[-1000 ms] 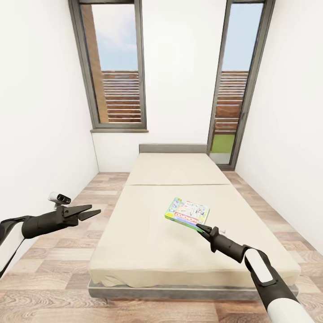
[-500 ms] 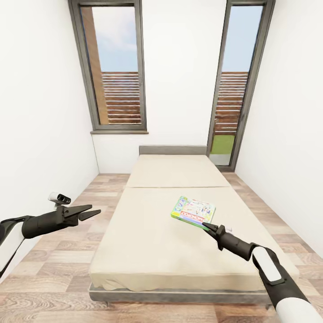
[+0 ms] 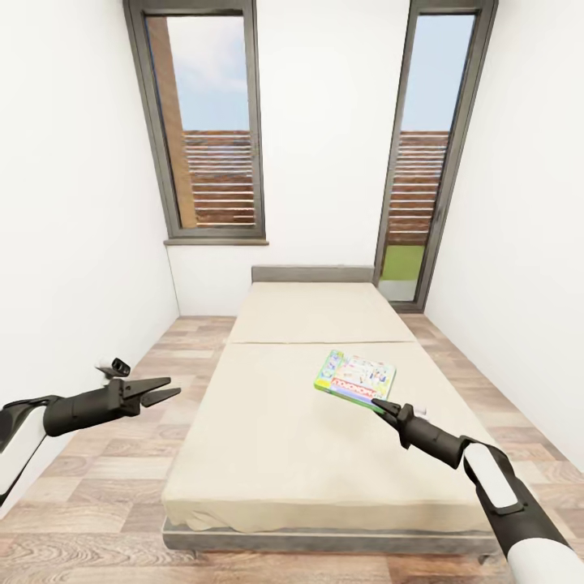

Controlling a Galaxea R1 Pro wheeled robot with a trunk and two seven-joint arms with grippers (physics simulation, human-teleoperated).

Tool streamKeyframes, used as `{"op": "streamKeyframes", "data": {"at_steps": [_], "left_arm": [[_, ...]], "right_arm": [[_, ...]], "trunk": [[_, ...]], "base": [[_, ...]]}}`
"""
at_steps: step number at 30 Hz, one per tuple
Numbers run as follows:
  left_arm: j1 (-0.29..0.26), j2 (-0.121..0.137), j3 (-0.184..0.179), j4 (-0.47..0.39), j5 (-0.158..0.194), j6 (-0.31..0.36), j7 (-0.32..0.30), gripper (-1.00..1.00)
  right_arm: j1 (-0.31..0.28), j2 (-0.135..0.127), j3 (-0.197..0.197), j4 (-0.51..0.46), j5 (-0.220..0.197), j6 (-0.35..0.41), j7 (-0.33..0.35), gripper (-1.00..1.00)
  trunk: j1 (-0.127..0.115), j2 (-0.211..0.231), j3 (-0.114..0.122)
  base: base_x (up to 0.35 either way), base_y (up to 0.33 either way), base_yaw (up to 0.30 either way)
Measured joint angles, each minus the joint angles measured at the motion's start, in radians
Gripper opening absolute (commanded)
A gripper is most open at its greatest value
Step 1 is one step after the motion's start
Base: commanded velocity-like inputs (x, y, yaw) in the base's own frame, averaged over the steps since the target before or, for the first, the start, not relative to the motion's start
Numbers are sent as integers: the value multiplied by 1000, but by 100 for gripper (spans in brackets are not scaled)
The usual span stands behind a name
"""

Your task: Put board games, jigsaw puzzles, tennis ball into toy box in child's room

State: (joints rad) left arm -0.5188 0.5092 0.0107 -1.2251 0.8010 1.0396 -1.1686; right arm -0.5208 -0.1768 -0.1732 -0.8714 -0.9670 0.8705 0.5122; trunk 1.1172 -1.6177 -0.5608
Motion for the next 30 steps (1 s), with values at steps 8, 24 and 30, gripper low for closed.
{"op": "streamKeyframes", "data": {"at_steps": [8,24,30], "left_arm": [[-1,-3,0,3,-6,0,15,100],[0,-3,0,2,-7,0,17,100],[0,-3,0,2,-8,0,17,100]], "right_arm": [[-1,0,-1,-15,2,-3,0,-100],[-4,2,0,-15,1,-6,2,-100],[-4,2,0,-16,1,-6,2,-100]], "trunk": [[-31,56,28],[-92,168,81],[-115,210,100]], "base": [[0,0,-193],[0,0,-163],[0,0,-5]]}}
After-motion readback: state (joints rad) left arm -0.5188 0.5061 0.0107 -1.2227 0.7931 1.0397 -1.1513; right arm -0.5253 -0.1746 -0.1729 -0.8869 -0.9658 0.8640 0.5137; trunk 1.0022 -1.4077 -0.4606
